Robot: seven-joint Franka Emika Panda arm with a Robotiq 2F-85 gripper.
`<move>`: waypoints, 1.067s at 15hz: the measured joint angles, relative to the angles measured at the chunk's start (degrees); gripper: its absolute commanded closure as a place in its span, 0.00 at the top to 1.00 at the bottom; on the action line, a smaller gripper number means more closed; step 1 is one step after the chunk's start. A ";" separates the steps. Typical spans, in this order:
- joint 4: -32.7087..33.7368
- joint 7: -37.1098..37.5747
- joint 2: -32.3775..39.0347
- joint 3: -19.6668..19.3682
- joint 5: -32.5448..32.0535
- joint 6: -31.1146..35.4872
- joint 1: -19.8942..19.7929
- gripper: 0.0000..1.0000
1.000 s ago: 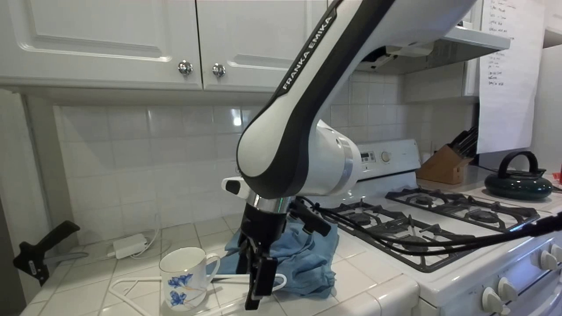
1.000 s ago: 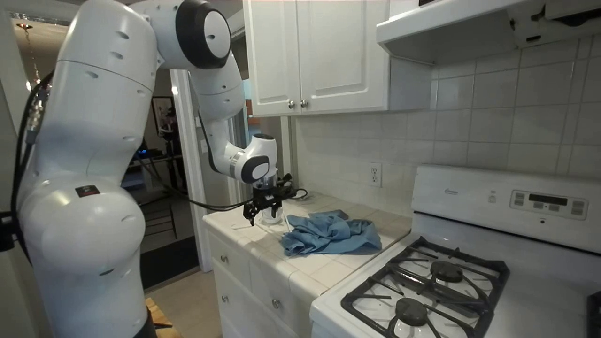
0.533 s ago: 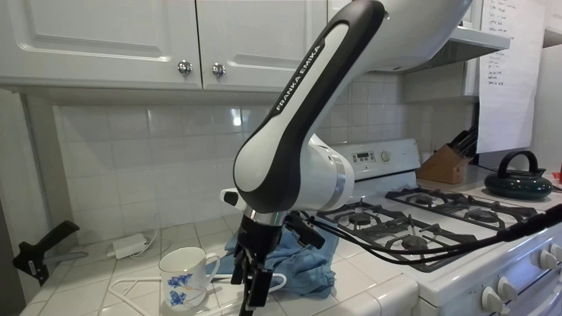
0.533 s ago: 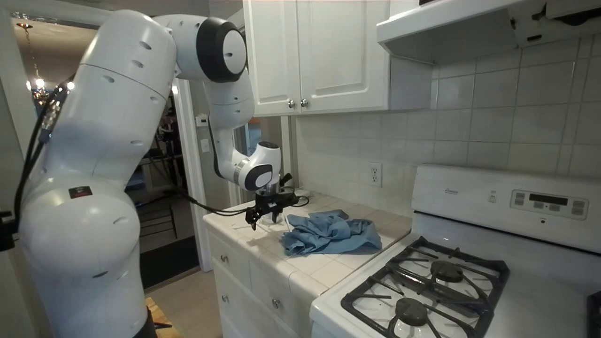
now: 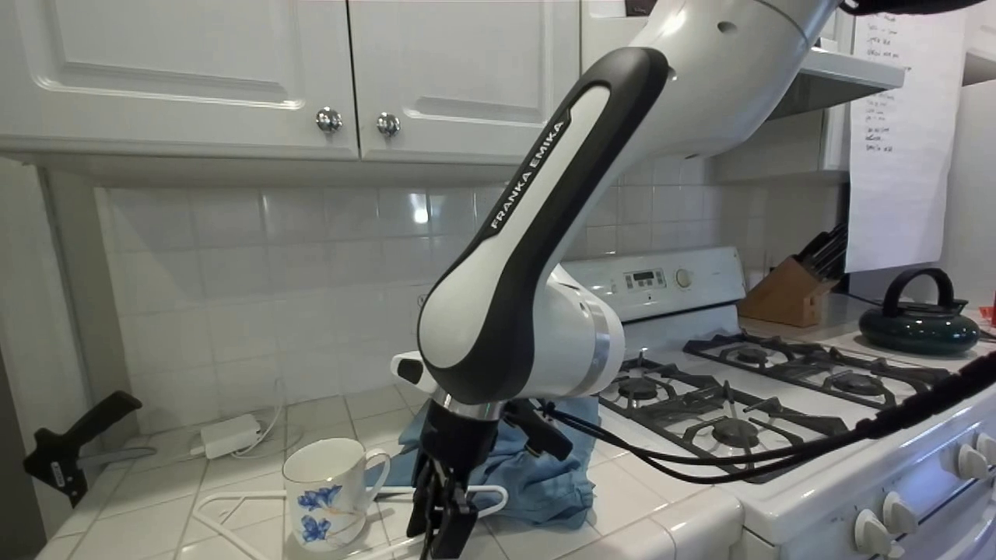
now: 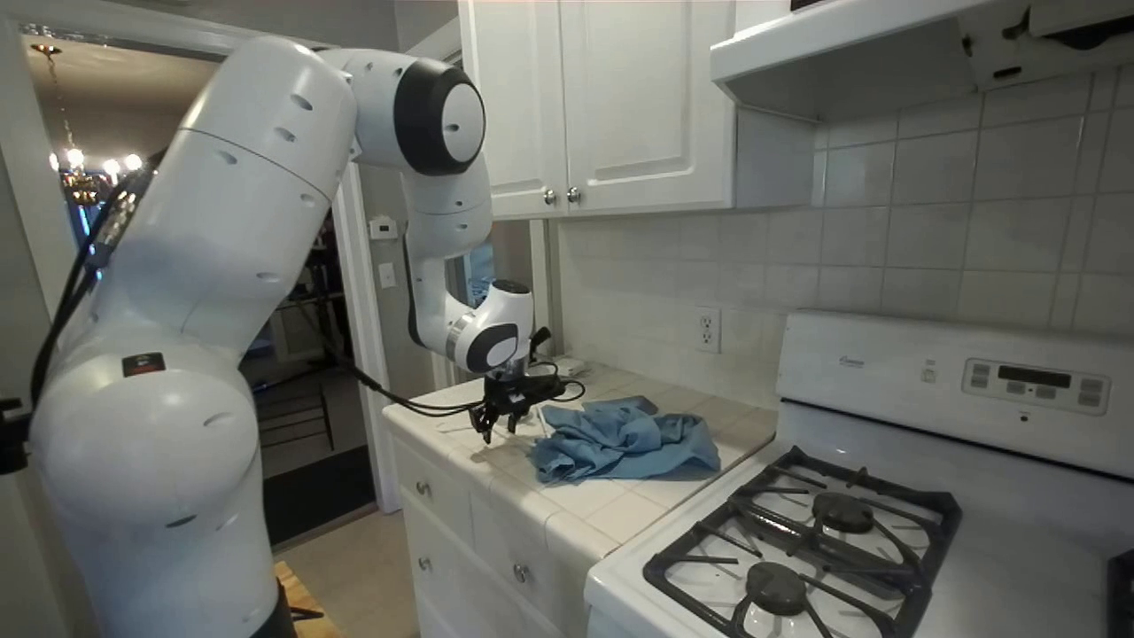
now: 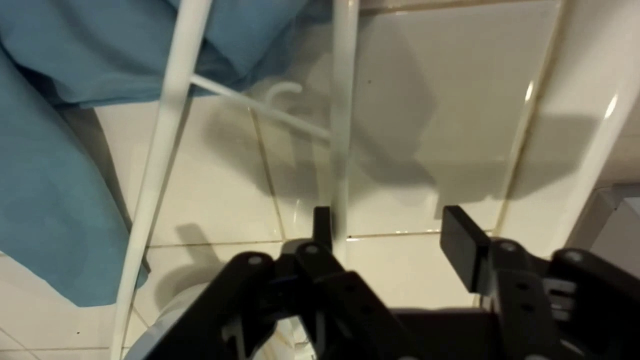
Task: Put the clothing hanger on the job of the cupboard
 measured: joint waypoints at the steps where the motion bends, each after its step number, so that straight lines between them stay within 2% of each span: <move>1: 0.18 0.00 0.28 0.33 -0.20 0.01 -0.45 0.61; 2: 0.39 -0.02 0.54 0.71 -0.35 0.01 -0.97 0.63; 6: 1.08 -0.24 1.12 1.93 -0.53 0.02 -2.87 0.52; 8: 1.45 -0.52 1.31 2.35 -0.57 0.02 -3.60 0.36; 10: 1.53 -0.94 1.43 2.84 -0.57 0.02 -4.29 0.27; 12: 1.54 -1.45 1.59 3.33 -0.57 0.02 -4.90 0.25; 13: 1.57 -1.71 1.76 3.58 -0.57 0.01 -5.17 0.29; 14: 1.59 -1.95 1.96 3.74 -0.58 0.01 -5.36 0.27; 16: 1.64 -2.22 2.42 3.97 -0.58 0.01 -5.69 0.31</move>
